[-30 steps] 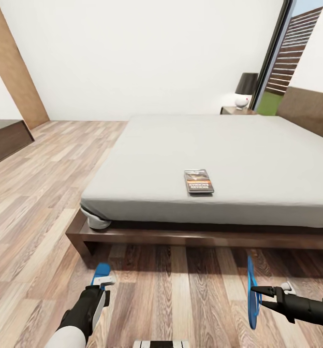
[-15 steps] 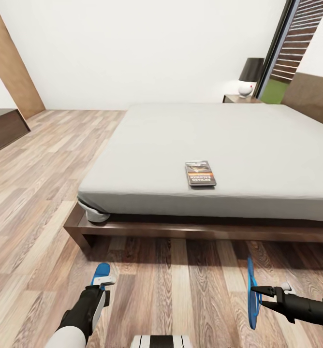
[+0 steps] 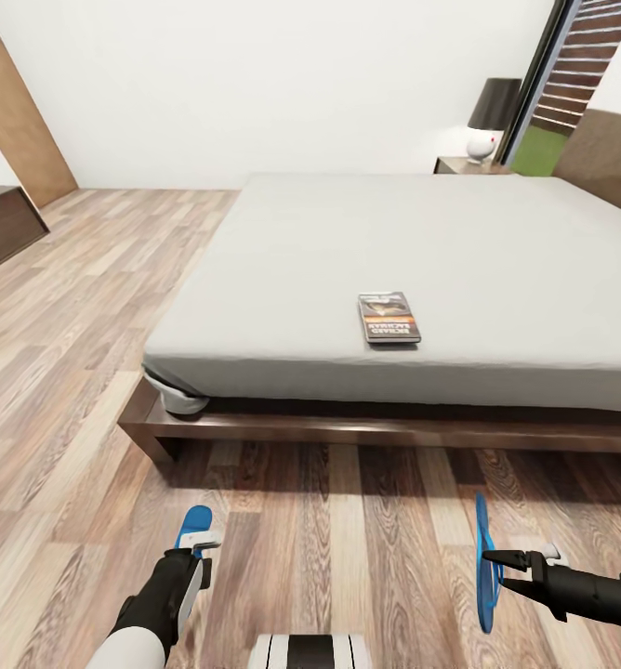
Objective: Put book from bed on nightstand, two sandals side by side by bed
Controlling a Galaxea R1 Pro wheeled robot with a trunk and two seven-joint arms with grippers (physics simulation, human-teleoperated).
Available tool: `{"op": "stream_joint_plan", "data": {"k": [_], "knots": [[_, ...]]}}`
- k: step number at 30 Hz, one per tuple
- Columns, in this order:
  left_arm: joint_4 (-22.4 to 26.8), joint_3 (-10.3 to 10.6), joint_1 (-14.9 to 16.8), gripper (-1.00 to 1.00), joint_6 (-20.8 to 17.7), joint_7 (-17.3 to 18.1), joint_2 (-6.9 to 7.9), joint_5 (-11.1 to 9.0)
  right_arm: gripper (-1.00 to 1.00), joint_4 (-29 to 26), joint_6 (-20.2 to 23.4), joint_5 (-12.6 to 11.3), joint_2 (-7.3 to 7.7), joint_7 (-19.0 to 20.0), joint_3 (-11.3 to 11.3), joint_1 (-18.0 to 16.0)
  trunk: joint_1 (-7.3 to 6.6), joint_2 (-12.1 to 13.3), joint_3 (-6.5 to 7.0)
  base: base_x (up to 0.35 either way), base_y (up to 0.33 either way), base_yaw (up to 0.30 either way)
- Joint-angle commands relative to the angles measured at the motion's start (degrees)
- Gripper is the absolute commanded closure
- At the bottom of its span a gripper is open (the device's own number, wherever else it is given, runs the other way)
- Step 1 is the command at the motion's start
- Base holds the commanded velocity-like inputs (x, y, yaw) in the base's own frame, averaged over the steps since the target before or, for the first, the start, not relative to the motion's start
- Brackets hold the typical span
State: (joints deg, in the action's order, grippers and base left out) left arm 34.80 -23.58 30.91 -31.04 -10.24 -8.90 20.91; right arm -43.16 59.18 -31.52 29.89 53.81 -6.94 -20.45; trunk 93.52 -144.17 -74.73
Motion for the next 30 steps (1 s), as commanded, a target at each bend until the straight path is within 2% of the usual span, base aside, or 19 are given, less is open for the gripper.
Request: {"op": "stream_joint_plan", "data": {"k": [1, 3, 4, 7, 13, 16, 18, 20, 23, 30], "knots": [[0.1, -0.2, 0.0, 1.0, -0.2, 0.0, -0.07, 0.1, 1.0, 0.0, 0.2, 0.1, 0.0, 0.3, -0.1, 0.0, 0.01, 0.0, -0.27, 0.0, 0.0, 0.0], [0.1, -0.2, 0.0, 1.0, 0.8, 0.0, -0.07, 0.1, 1.0, 0.0, 0.2, 0.1, 0.0, 0.3, -0.1, 0.0, 0.06, -0.1, -0.71, 0.0, 0.0, 0.0], [0.1, -0.3, 0.0, 1.0, 3.3, 0.0, -0.07, 0.1, 1.0, 0.0, 0.2, 0.1, 0.0, 0.3, -0.1, 0.0, 0.09, -0.1, -0.94, 0.0, 0.0, 0.0], [0.1, -0.3, 0.0, 1.0, 6.0, 0.0, -0.07, 0.0, 1.0, 0.0, 0.2, 0.1, 0.0, 0.3, -0.1, 0.0, 0.17, -0.1, -1.6, 0.0, 0.0, 0.0], [0.1, -0.2, 0.0, 1.0, 6.8, -0.2, -0.07, 0.0, 1.0, 0.0, 0.2, 0.1, 0.0, 0.3, -0.1, 0.0, 0.32, -0.2, -2.93, 0.0, 0.0, 0.0], [0.1, -0.3, 0.0, 1.0, 6.8, -0.2, -0.01, -0.1, 1.0, 0.0, 0.2, 0.1, 0.0, 0.3, -0.1, 0.0, 0.4, -0.2, -3.59, 0.0, 0.0, 0.0], [0.2, -0.5, 0.0, 1.0, 6.6, 1.4, 0.03, -1.0, 1.0, 0.0, 0.2, 0.1, 0.0, 0.3, -0.1, 0.0, 0.45, -0.3, -4.04, 0.0, 0.0, 0.0], [0.4, -0.5, 0.0, 1.0, 4.5, 3.6, 0.11, -2.9, 1.0, 0.0, 0.2, 0.1, 0.0, 0.3, -0.1, 0.0, 0.5, -0.3, -4.48, 0.0, 0.0, 0.0], [1.0, -0.6, 0.0, 1.0, 1.1, 4.8, 0.25, -4.7, 1.0, 0.0, 0.2, 0.1, 0.0, 0.3, -0.1, 0.0, 0.58, -0.3, -5.14, 0.0, 0.0, 0.0], [1.4, -0.6, 0.0, 1.0, 0.2, 5.3, 0.35, -5.3, 1.0, 0.0, 0.2, 0.1, 0.0, 0.3, -0.1, 0.0, 0.76, -0.4, -6.7, 0.0, 0.0, 0.0]]}}
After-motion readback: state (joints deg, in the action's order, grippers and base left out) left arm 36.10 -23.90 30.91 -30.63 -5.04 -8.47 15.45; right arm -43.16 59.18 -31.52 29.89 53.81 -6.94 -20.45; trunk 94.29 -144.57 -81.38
